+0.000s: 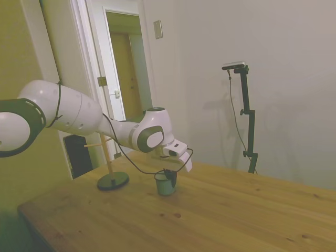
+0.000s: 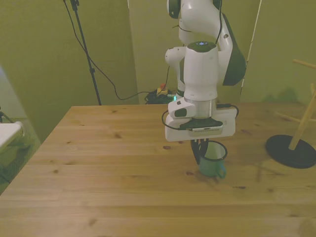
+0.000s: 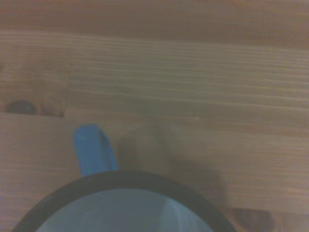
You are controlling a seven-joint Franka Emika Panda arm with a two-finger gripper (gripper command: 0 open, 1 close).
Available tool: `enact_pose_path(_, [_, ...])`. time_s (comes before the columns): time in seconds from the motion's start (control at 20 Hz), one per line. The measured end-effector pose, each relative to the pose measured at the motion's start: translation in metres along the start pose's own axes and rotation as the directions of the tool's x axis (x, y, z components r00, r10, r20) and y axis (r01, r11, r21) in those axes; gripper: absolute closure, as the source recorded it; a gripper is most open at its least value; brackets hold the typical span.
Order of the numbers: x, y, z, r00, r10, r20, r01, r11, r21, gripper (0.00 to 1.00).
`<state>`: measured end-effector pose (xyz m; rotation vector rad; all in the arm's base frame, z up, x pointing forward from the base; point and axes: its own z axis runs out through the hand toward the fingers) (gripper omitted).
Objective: Unload the mug
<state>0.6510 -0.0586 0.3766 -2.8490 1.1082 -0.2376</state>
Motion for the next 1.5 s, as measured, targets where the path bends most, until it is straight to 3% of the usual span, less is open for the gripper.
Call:
enact_pose_path(0.3, [0.001,0.011,-0.002,1.0,0.003,0.008,-0.003,1.0,0.006,0.0])
enact_pose_path(0.75, [-0.005,0.001,-0.069,0.999,0.0,-0.047,0.004,0.996,0.085,0.0])
enact_pose_path(1.05, [-0.072,-0.028,-0.115,0.992,-0.02,0.123,-0.005,0.98,0.198,0.0])
enact_pose_path(1.2, [-0.102,-0.027,-0.125,0.987,-0.047,0.151,0.017,0.981,0.191,0.0])
enact_pose_path(1.5, [-0.151,-0.025,-0.107,0.981,-0.077,0.178,0.052,0.989,0.14,0.0])
